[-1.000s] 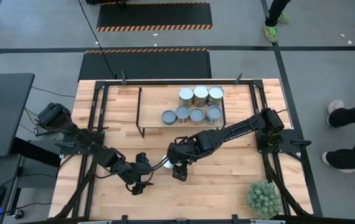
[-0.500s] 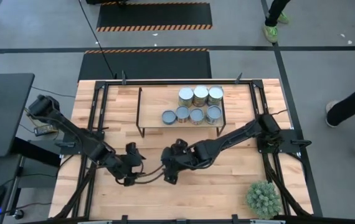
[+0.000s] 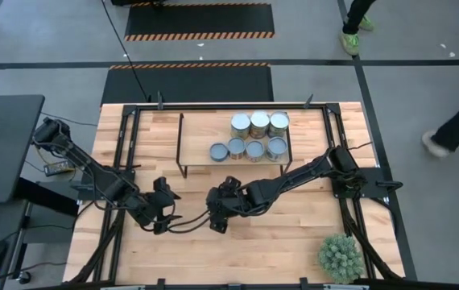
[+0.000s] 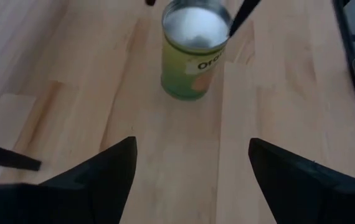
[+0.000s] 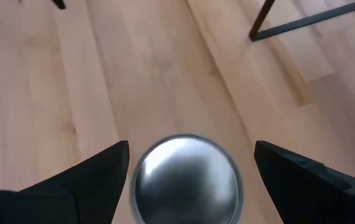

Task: Pick and place cans onto a shelf
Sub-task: Put the canned oranges on the shelf

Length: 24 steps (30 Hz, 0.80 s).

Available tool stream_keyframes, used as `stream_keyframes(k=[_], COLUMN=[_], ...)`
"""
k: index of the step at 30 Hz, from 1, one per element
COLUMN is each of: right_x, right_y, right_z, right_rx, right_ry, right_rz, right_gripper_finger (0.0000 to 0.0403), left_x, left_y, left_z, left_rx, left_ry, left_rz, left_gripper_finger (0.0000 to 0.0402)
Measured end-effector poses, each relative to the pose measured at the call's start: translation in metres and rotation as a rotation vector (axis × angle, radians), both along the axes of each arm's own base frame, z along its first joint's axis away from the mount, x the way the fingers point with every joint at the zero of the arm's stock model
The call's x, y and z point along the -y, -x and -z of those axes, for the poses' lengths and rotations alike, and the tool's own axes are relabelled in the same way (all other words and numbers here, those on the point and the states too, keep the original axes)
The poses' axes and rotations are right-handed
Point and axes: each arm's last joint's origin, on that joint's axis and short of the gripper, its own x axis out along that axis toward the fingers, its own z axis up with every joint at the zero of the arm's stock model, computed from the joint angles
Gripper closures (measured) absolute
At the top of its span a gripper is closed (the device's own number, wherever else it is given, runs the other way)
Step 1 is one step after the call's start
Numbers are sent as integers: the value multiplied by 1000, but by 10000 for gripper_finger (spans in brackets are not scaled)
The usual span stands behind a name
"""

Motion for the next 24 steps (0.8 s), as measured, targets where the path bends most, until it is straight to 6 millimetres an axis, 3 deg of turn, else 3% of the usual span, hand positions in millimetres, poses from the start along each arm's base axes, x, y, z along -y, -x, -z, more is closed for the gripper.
stream_keyframes(k=[9, 24], right_x=[-1, 3], right_y=[3, 3], right_z=[13, 18], right_rx=[-24, -21], right_ry=[-32, -5], right_rz=[-15, -37], right_gripper_finger=[19, 35], left_x=[-1, -1], left_y=[1, 0], left_z=[1, 1], left_rx=[-7, -5], left_ry=[-12, -6], left_rz=[-5, -19], left_gripper_finger=[89, 89])
